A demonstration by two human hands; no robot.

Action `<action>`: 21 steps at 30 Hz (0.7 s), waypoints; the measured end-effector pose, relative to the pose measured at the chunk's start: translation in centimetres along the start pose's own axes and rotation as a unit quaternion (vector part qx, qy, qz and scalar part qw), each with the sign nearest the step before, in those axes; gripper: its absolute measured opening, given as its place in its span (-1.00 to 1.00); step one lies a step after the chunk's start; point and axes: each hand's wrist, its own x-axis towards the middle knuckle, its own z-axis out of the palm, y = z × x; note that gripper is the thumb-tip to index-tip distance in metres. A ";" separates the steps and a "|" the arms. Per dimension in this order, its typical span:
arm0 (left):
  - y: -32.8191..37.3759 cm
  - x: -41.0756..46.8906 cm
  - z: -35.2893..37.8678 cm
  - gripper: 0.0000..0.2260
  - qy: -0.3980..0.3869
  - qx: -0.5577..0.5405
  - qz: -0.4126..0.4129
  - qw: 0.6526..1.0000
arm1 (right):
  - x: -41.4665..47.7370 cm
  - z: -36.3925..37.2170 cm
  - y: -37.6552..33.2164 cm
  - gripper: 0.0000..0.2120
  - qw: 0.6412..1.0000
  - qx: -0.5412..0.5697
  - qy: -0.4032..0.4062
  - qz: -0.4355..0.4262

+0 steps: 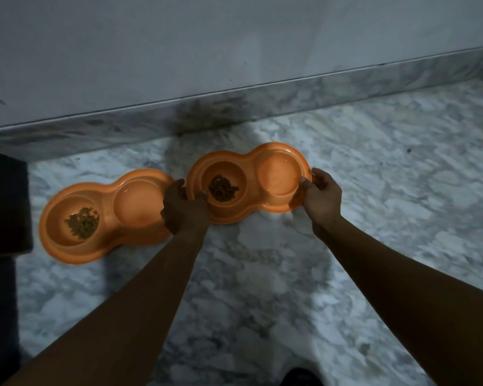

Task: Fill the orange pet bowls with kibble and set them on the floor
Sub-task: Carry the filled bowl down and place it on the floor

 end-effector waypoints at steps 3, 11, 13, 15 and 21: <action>0.0 0.1 0.4 -0.51 -0.008 0.026 0.010 1.000 | 0.4 0.2 0.0 -0.64 1.000 -0.019 0.004 -0.003; 2.8 -3.0 -1.9 -0.50 -0.060 0.115 0.055 0.990 | -3.3 -0.3 -2.9 -0.37 0.994 -0.109 -0.031 -0.014; 4.9 -5.5 -4.1 -0.50 -0.088 0.129 0.079 0.985 | -6.2 -1.0 -4.9 -0.36 0.989 -0.134 -0.054 -0.020; 7.6 -8.0 -7.1 -0.51 -0.116 0.150 0.103 0.976 | -10.4 -2.2 -7.9 -0.39 0.987 -0.144 -0.074 -0.017; 22.3 -18.6 -21.3 -0.58 -0.171 0.205 0.147 0.953 | -27.5 -9.2 -23.5 -0.49 0.983 -0.153 -0.091 -0.036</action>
